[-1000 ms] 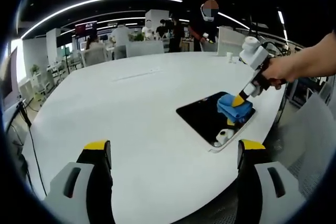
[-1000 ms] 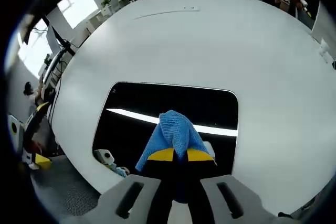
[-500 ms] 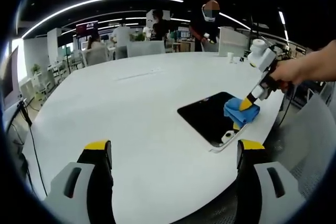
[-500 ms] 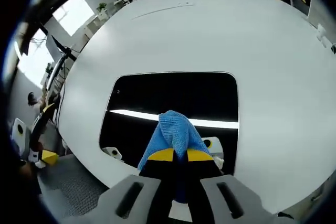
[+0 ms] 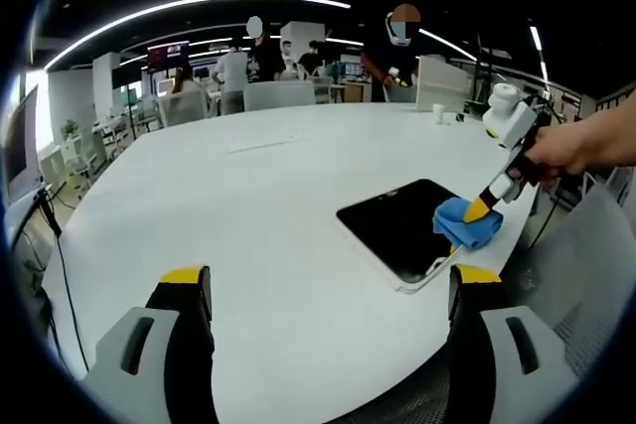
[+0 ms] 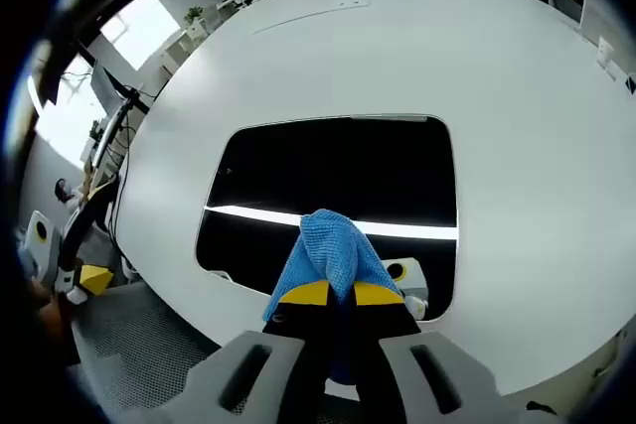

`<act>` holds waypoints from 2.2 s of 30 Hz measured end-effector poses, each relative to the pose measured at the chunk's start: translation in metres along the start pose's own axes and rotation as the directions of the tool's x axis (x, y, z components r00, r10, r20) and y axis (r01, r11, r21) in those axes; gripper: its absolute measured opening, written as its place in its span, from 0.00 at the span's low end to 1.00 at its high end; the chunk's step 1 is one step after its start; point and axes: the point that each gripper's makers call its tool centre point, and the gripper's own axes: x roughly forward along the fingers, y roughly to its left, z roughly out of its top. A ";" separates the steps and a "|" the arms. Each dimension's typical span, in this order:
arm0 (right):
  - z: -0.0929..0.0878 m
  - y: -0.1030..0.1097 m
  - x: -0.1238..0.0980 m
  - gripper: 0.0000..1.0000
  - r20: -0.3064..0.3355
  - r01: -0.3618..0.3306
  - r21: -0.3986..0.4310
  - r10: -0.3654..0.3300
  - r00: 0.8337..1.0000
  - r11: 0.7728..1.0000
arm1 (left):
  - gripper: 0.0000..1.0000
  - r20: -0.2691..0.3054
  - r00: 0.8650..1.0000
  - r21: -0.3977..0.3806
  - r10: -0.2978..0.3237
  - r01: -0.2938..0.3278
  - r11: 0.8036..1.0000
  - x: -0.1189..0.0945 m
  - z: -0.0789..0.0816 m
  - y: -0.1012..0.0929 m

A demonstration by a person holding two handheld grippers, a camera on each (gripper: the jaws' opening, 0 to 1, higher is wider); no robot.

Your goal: Wipe the mirror surface with the cleaning cloth until all visible marks leave the cleaned area.

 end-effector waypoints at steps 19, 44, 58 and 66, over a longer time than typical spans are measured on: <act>-0.007 0.003 -0.003 0.01 -0.010 -0.014 -0.008 0.014 1.000 1.000 | 0.98 -0.007 1.000 -0.001 0.011 -0.011 1.000 -0.001 -0.001 0.002; -0.010 0.005 -0.005 0.01 -0.020 -0.021 -0.024 0.020 1.000 0.999 | 0.98 -0.014 1.000 -0.002 0.008 -0.008 1.000 0.000 -0.002 0.002; -0.010 -0.016 -0.011 0.01 -0.003 -0.012 0.009 0.012 1.000 1.000 | 0.98 -0.008 1.000 -0.004 0.008 -0.008 1.000 -0.001 -0.001 0.001; -0.009 -0.026 -0.012 0.01 0.001 -0.004 0.018 0.004 1.000 1.000 | 0.98 -0.006 1.000 -0.004 0.009 -0.009 1.000 0.000 -0.001 0.002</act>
